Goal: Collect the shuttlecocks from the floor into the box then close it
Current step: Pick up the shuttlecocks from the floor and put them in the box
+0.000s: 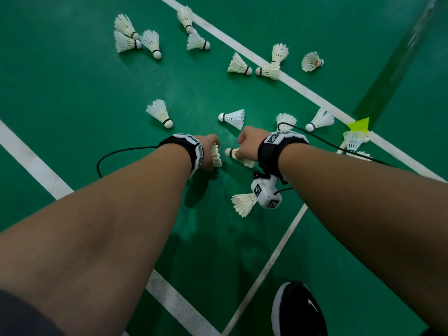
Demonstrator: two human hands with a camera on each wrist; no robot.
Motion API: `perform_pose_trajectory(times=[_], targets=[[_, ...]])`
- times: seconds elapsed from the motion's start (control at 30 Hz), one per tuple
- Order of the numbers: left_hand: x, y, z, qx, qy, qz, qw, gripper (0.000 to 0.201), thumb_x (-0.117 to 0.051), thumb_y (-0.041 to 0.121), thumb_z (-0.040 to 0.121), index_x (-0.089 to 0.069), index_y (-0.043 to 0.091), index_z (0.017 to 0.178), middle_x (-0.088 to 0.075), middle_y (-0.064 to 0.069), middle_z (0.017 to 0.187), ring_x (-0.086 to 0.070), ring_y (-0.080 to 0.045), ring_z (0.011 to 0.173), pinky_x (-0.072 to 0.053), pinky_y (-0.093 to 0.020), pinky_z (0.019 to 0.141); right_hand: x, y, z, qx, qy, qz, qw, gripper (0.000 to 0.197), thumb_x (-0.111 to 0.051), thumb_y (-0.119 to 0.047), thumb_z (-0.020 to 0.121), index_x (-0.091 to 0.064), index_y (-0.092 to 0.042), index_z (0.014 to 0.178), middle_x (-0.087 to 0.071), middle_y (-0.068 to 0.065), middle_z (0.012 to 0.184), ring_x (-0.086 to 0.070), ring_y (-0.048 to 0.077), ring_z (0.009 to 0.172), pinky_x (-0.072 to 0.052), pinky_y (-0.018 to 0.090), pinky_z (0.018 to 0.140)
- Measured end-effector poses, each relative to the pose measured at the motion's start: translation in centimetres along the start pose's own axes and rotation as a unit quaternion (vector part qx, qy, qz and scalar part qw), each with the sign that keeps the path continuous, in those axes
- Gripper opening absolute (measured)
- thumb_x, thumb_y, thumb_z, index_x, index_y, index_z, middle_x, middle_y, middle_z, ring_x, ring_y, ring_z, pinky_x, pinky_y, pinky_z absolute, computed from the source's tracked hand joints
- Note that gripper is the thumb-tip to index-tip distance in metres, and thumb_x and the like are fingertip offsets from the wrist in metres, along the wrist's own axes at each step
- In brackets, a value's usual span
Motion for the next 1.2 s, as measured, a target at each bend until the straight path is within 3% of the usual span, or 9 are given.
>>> perform_pose_trajectory(times=[0.17, 0.27, 0.43, 0.53, 0.6, 0.73, 0.9, 1.07, 1.2], targets=[[0.3, 0.4, 0.2, -0.016, -0.01, -0.015, 1.0, 0.09, -0.093, 0.027, 0.077, -0.042, 0.031, 0.151, -0.065, -0.009, 0.132, -0.065, -0.032, 0.107, -0.055, -0.037, 0.087, -0.7, -1.2, -0.2, 0.029, -0.027, 0.037, 0.999, 0.07, -0.083, -0.041, 0.075, -0.055, -0.028, 0.137, -0.07, -0.004, 0.12, -0.067, 0.02, 0.105, -0.057, 0.036, 0.09], [0.3, 0.8, 0.4, -0.024, -0.006, -0.026, 0.999, 0.093, -0.093, 0.03, 0.075, -0.04, 0.029, 0.151, -0.065, -0.01, 0.129, -0.065, -0.033, 0.11, -0.055, -0.04, 0.09, -0.7, -1.6, 0.2, 0.023, -0.009, 0.103, 0.994, 0.061, -0.073, -0.032, 0.083, -0.054, -0.028, 0.14, -0.07, 0.001, 0.116, -0.069, 0.02, 0.099, -0.054, 0.029, 0.074], [-0.2, 0.6, 0.5, -0.034, -0.018, -0.027, 0.999, 0.085, -0.092, 0.034, 0.076, -0.045, 0.026, 0.146, -0.062, -0.004, 0.109, -0.06, -0.027, 0.095, -0.05, -0.035, 0.082, -0.7, -1.5, 0.6, -0.002, 0.008, 0.166, 0.986, 0.059, -0.058, -0.008, 0.09, -0.05, -0.024, 0.147, -0.071, 0.005, 0.11, -0.074, 0.022, 0.091, -0.063, 0.038, 0.084], [-0.2, 0.3, 0.3, -0.034, -0.019, -0.03, 0.999, 0.083, -0.093, 0.03, 0.075, -0.047, 0.028, 0.144, -0.063, -0.003, 0.108, -0.062, -0.027, 0.096, -0.052, -0.035, 0.084, -1.1, -1.4, 0.8, 0.015, 0.016, 0.13, 0.991, 0.065, -0.065, -0.011, 0.089, -0.048, -0.024, 0.15, -0.07, 0.007, 0.12, -0.073, 0.025, 0.095, -0.063, 0.045, 0.089], [-0.2, 0.0, 0.1, -0.025, -0.022, -0.017, 0.999, 0.085, -0.095, 0.03, 0.072, -0.047, 0.028, 0.141, -0.065, -0.005, 0.11, -0.065, -0.029, 0.098, -0.056, -0.041, 0.091, -1.1, -1.1, 0.9, 0.015, 0.029, 0.115, 0.993, 0.061, -0.074, -0.026, 0.089, -0.051, -0.019, 0.146, -0.066, 0.005, 0.121, -0.068, 0.025, 0.098, -0.058, 0.04, 0.085], [0.1, -0.7, -0.2, -0.009, -0.03, -0.005, 0.999, 0.082, -0.095, 0.028, 0.073, -0.047, 0.026, 0.139, -0.066, -0.007, 0.115, -0.065, -0.03, 0.099, -0.055, -0.042, 0.091, -2.0, -1.0, 0.9, -0.009, -0.034, -0.003, 0.999, 0.05, -0.068, -0.062, 0.084, -0.072, -0.013, 0.093, -0.076, 0.007, 0.096, -0.064, 0.026, 0.076, -0.049, 0.033, 0.072], [0.5, -1.1, -0.7, -0.014, -0.025, 0.039, 0.999, 0.066, -0.083, 0.019, 0.088, -0.049, 0.015, 0.144, -0.065, -0.015, 0.13, -0.057, -0.023, 0.093, -0.044, -0.033, 0.078, -4.9, -0.7, -0.2, -0.002, -0.179, -0.119, 0.977, 0.039, -0.078, -0.056, 0.084, -0.071, -0.018, 0.086, -0.076, 0.004, 0.097, -0.069, 0.022, 0.079, -0.06, 0.033, 0.078], [0.5, -1.5, -1.5, -0.009, -0.024, 0.033, 0.999, 0.066, -0.085, 0.018, 0.087, -0.05, 0.014, 0.144, -0.065, -0.011, 0.126, -0.059, -0.022, 0.095, -0.044, -0.037, 0.078, -7.5, -1.0, -2.4, 0.006, -0.262, -0.209, 0.942, 0.046, -0.084, -0.053, 0.083, -0.06, -0.014, 0.074, -0.061, 0.003, 0.076, -0.057, 0.022, 0.066, -0.047, 0.029, 0.062], [0.3, -1.7, -1.6, 0.002, 0.017, 0.008, 1.0, 0.065, -0.075, 0.015, 0.094, -0.046, 0.018, 0.152, -0.06, -0.006, 0.144, -0.062, -0.025, 0.125, -0.048, -0.041, 0.1, -8.0, -1.3, -3.1, 0.017, -0.258, -0.336, 0.906, 0.023, -0.07, -0.033, 0.095, -0.065, -0.012, 0.086, -0.059, 0.008, 0.086, -0.053, 0.027, 0.076, -0.043, 0.027, 0.057]])
Point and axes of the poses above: each hand's wrist, its own z-axis towards the middle knuckle, its own x-axis out of the back of the hand, y = z × x, the point moved 4 cm from there along z, towards the middle knuckle
